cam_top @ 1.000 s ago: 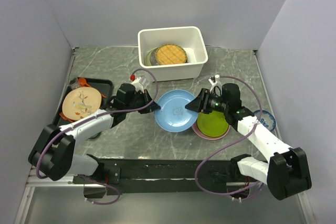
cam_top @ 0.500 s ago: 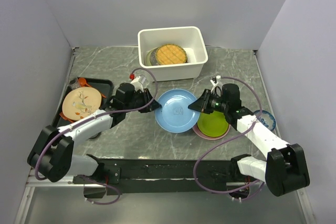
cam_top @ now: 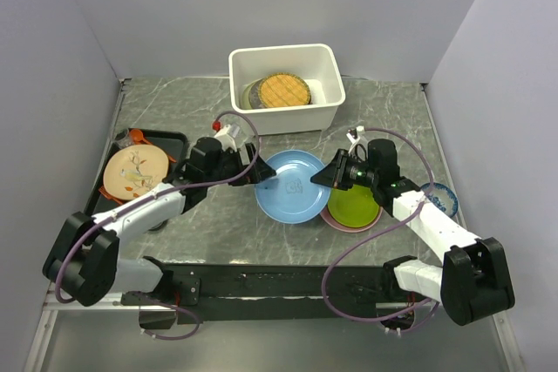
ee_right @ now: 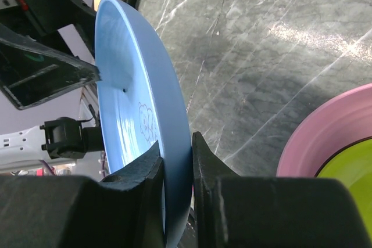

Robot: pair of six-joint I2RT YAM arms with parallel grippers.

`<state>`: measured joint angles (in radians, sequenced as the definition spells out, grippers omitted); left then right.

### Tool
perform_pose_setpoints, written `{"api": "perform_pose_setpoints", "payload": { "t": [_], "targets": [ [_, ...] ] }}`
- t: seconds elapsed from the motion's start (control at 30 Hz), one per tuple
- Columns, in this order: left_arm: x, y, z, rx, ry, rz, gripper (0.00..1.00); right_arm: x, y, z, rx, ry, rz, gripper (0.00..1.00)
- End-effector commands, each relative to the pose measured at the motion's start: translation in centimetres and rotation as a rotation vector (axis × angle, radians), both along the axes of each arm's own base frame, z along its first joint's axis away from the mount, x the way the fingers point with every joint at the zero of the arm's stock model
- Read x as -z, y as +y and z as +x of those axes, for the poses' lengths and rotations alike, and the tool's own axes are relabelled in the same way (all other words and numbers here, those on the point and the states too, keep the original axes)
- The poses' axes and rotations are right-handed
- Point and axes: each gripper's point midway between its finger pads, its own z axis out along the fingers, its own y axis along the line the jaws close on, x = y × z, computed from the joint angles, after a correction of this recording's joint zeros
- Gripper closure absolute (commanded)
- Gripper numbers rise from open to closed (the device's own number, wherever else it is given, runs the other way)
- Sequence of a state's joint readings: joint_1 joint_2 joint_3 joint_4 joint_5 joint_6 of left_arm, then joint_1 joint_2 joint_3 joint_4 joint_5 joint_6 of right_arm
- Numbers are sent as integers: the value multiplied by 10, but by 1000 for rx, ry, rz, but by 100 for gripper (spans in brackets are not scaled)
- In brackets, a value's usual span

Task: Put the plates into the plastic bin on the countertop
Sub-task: Pick up the plate at the center of the board, then place the plate in the plastic bin.

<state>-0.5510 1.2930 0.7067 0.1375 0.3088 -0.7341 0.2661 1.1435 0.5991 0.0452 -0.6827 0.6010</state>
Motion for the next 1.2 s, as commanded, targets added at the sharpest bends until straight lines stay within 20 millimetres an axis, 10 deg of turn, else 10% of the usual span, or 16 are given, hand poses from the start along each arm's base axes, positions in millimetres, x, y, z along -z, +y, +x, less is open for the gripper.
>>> {"api": "perform_pose_setpoints", "payload": {
  "t": [0.0,0.8,1.17],
  "targets": [
    [-24,4,5,-23,-82,-20,1,-15,5,3,-25,-67,25,100],
    [-27,96,-3,-340,-90,30,1,-13,27,37,-65,-35,78,100],
    [-13,89,7,-317,-51,15,1,-18,25,39,-48,-52,53,100]
  ]
}}
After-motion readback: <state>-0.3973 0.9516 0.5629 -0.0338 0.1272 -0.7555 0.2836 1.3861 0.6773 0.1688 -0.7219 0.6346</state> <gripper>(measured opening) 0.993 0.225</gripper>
